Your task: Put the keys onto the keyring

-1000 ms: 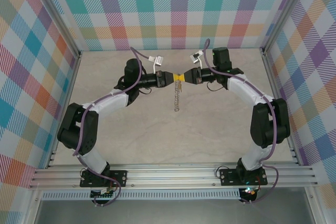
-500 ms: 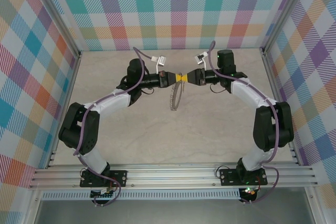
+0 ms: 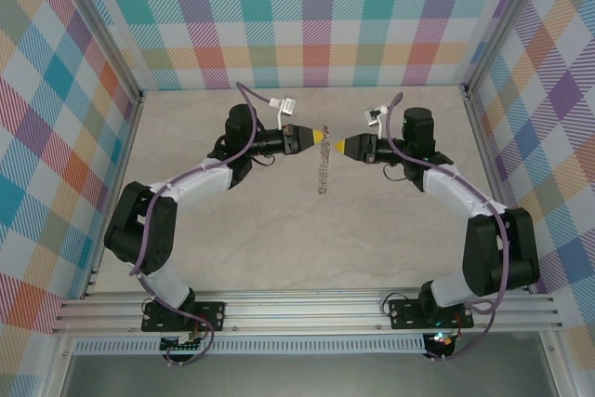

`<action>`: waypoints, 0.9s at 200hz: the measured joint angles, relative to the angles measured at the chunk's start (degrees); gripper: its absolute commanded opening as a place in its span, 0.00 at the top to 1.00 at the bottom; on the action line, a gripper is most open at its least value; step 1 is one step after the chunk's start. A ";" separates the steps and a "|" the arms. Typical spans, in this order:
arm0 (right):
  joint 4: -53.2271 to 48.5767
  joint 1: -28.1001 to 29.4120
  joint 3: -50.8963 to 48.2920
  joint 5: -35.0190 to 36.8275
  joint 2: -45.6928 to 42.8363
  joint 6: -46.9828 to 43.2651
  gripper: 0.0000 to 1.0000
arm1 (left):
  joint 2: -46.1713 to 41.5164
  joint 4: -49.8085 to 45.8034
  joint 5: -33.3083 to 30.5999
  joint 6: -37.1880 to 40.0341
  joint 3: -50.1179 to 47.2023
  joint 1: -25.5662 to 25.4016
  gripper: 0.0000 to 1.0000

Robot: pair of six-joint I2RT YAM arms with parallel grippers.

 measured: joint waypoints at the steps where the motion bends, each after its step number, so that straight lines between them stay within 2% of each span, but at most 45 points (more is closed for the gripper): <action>1: 0.11 0.00 -0.26 0.22 -0.22 0.07 0.53 | 0.00 0.00 0.00 0.00 0.00 0.00 1.00; 37: 2.36 1.14 -5.81 7.26 -5.29 0.76 0.48 | 0.00 0.35 0.00 -0.02 -0.26 0.00 1.00; 88: 2.12 6.95 -7.43 16.61 -8.76 -0.09 0.45 | 0.00 1.25 0.00 -0.92 -0.39 0.00 1.00; 126: 0.61 10.34 -7.21 21.03 -8.85 -1.79 0.45 | 0.00 1.49 0.00 -1.11 -0.44 -0.02 1.00; 180: -0.02 11.85 -6.62 24.79 -8.63 -2.89 0.47 | 0.00 1.70 0.00 -1.29 -0.44 -0.02 1.00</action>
